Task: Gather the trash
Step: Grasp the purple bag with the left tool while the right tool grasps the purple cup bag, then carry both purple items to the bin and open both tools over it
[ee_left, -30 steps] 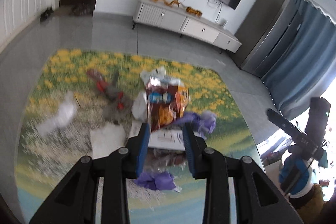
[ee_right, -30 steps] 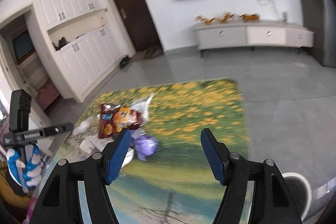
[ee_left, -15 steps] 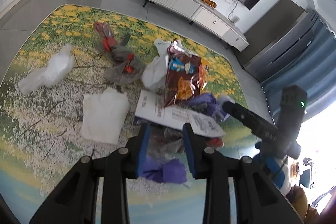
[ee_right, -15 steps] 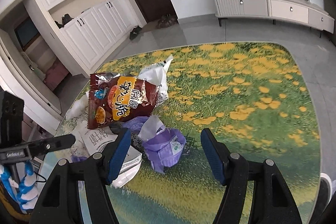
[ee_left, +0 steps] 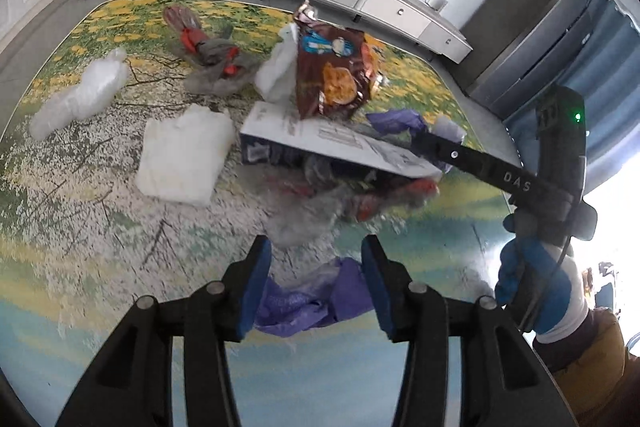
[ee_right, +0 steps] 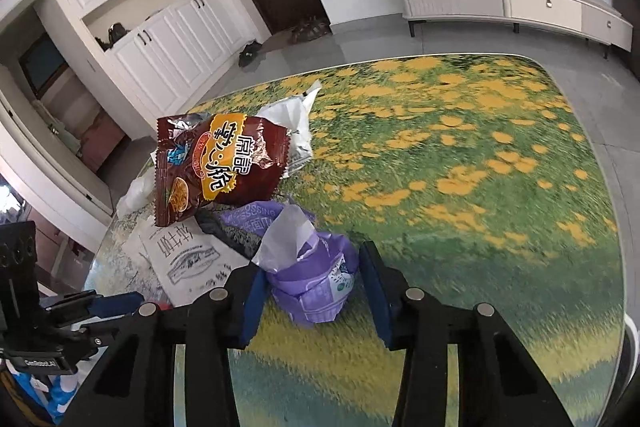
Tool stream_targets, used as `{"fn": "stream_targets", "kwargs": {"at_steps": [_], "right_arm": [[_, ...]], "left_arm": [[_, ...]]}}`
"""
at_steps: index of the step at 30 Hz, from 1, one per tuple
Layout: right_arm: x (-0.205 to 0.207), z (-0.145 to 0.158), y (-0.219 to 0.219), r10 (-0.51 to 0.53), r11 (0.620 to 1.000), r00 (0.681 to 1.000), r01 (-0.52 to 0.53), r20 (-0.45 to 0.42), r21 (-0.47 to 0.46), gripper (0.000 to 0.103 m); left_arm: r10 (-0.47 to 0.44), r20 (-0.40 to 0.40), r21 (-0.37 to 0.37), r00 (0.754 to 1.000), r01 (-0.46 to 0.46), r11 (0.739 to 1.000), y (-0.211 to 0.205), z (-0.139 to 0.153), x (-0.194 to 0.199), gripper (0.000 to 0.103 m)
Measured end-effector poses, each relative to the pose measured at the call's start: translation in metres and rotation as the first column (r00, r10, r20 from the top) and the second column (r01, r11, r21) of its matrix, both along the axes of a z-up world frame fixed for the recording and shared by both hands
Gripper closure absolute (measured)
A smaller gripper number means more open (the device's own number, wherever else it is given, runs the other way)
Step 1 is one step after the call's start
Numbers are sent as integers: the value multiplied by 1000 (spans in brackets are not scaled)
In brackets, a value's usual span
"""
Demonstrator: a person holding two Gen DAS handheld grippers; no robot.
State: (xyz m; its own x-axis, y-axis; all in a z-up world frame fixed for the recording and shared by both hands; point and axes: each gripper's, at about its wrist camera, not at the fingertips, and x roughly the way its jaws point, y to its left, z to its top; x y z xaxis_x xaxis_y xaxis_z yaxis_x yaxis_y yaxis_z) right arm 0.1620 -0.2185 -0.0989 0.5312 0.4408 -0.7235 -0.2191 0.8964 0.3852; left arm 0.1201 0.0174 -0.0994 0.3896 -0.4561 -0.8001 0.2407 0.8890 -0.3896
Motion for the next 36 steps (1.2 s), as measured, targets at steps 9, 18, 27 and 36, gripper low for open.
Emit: {"fn": "stream_targets", "kwargs": {"at_steps": [9,18,27,36], "right_arm": [[-45,20,-31,-61,998,997,59,43,38,61],[-78,38,-48,-83,993,993,75,80,94,61],[-102,41,-64,-123,985,989,111,84,130,61],[-121,46,-87,-159,978,982,143,98,151,61]], "left_arm": [[-32,50,18,998,31,999,-7,-6,-50,49],[-83,99,22,992,81,996,2,-3,-92,44],[-71,104,-1,992,71,997,-2,4,-77,44],[-59,61,-11,996,60,998,-14,1,-65,44]]}}
